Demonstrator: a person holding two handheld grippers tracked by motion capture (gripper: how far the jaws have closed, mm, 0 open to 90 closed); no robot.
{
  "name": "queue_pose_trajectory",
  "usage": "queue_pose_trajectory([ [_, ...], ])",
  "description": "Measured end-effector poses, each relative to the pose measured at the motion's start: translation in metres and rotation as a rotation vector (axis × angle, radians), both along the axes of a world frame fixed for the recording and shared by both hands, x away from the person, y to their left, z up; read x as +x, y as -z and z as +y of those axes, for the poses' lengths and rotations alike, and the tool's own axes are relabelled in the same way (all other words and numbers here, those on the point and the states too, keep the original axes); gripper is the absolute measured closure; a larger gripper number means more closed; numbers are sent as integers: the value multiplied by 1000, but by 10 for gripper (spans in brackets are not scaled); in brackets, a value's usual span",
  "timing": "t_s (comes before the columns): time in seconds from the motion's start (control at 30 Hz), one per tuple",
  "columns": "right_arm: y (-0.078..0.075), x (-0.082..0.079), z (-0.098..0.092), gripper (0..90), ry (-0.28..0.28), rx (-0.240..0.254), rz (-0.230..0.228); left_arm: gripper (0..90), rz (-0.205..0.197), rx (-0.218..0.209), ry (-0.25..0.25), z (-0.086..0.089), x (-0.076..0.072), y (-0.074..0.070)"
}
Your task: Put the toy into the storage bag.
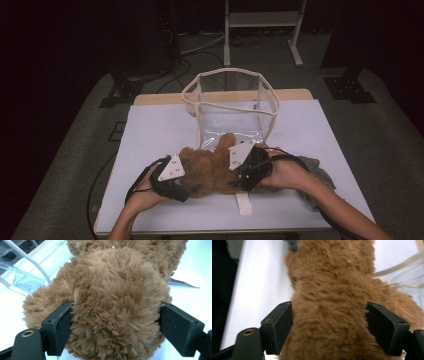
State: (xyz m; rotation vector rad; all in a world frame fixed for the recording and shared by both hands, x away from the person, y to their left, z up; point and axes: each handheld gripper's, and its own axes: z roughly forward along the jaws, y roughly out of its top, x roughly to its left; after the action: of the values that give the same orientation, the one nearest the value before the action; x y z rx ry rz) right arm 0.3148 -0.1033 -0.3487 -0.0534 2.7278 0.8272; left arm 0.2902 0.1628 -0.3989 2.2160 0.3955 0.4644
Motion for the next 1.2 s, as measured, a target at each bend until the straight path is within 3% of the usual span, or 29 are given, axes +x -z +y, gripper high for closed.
queue_pose_trajectory([
  [0.07,2,4,-1,206,1,13,19,165,-1,-3,-2,0,0,0],
  [0.23,8,10,-4,205,-19,16,13,160,2,-1,-3,-1,1,0],
  [0.33,15,15,-5,214,-26,19,33,159,0,-6,-3,-2,1,0],
  [0.43,19,22,-7,239,-33,34,84,159,0,0,-3,-2,2,-1],
  [0.57,28,26,-7,274,-41,30,93,156,-2,7,0,-3,2,-1],
  [0.8,38,30,-9,404,-46,43,89,154,-4,7,-2,-4,2,-1],
  [0.93,40,32,-12,484,-41,60,110,154,-5,5,-2,-3,2,-2],
  [1.2,26,30,-14,630,-2,70,126,154,8,1,-7,4,3,-3],
])
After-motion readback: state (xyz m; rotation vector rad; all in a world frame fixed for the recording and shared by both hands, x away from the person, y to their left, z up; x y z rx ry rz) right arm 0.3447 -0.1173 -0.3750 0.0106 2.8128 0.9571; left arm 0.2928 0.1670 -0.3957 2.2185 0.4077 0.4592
